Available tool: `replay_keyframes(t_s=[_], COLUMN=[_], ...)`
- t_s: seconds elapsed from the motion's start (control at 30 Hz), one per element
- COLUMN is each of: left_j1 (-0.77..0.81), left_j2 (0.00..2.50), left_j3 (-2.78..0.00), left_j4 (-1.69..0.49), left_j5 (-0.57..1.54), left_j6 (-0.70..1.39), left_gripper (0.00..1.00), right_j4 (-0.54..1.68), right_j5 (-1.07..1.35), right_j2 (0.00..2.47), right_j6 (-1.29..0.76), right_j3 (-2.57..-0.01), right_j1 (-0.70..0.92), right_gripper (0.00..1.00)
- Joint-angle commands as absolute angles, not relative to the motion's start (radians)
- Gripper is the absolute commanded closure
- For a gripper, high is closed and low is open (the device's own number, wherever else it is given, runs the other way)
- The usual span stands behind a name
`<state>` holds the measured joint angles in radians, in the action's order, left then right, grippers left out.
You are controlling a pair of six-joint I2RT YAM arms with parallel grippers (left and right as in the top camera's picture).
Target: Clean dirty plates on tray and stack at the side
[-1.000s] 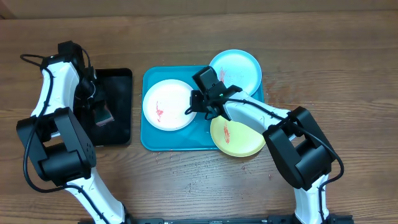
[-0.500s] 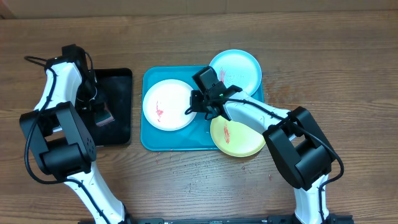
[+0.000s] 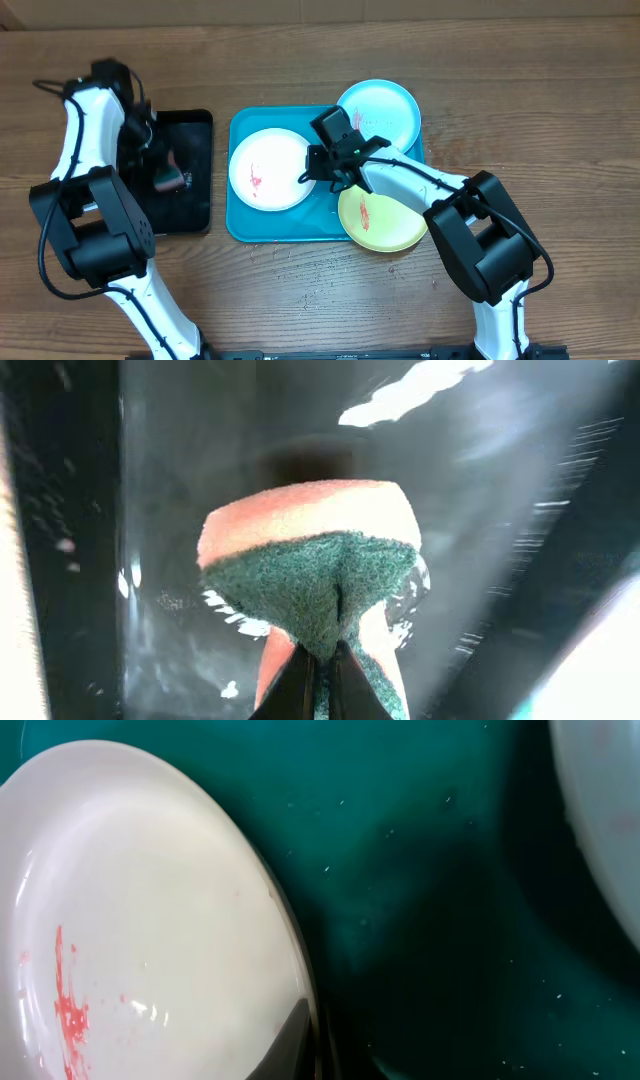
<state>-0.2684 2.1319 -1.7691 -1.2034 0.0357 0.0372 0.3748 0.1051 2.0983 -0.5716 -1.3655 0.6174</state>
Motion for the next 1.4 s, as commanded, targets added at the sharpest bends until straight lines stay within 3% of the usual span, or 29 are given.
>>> replay_keyframes(t_s=[0.0, 0.37, 0.73, 1.0, 1.23, 1.37], left_j1=[-0.216, 0.048, 0.176, 0.278, 0.324, 0.302], left_j2=[2.058, 2.055, 2.055, 2.055, 2.055, 2.055], left_j3=[-1.928, -1.818, -1.613, -1.429, -1.411, -1.419], left_j4=[-1.265, -1.194, -1.1, -0.952, -0.979, -0.947], left_j5=[0.181, 0.247, -0.163, 0.03, 0.453, 0.47], left_j6=[-0.041, -0.04, 0.284, 0.24, -0.031, -0.022], left_gripper=[0.96, 0.96, 0.96, 0.96, 0.96, 0.96], right_j4=[0.384, 0.413, 0.413, 0.406, 0.405, 0.406], right_j5=[0.189, 0.211, 0.211, 0.211, 0.212, 0.212], right_j2=[2.117, 2.117, 2.117, 2.117, 2.117, 2.117], right_j6=[-0.573, -0.577, -0.577, -0.576, -0.577, -0.577], right_j3=[-1.383, -1.383, -1.383, -1.383, -1.383, -1.383], right_j1=[0.599, 0.571, 0.571, 0.571, 0.571, 0.571], right_gripper=[0.96, 0.96, 0.96, 0.96, 0.96, 0.96])
